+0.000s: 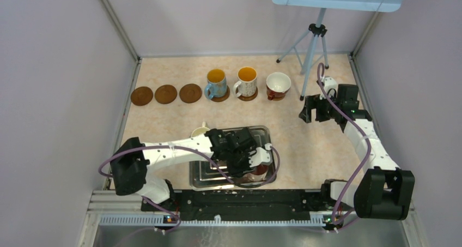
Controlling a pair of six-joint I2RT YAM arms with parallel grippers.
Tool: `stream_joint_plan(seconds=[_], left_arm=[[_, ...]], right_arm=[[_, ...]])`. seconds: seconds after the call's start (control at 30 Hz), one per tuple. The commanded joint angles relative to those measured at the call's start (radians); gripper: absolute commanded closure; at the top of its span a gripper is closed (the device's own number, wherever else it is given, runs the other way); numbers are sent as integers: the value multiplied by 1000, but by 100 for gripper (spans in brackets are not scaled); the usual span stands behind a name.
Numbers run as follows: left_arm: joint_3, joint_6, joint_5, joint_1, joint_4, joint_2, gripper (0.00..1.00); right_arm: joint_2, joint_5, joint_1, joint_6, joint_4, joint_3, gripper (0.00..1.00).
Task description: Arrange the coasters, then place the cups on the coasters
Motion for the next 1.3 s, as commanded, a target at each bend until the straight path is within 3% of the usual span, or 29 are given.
stream_joint_plan(seconds=[0.0,0.17,0.33,0.6,0.87,1.27], left_arm=[[-8,-30,-15,-10,83,26,60],[-19,-48,-31,-11,119,57,61],[-33,-57,-31,-10,137,54,69],[-22,-46,-16,-9,144,2,100],[14,-25,79,24,147,-110,100],[91,-70,293,219,146,-178,100]], right_arm=[[-23,-7,-9,-15,24,1,16],[-25,-4,-9,-17,23,1,16],[-22,-5,-9,-17,26,-1,16],[-11,-16,-9,-14,30,3,16],[20,-2,-9,-13,47,-4,16],[27,-54,-9,-25,44,-18,16]])
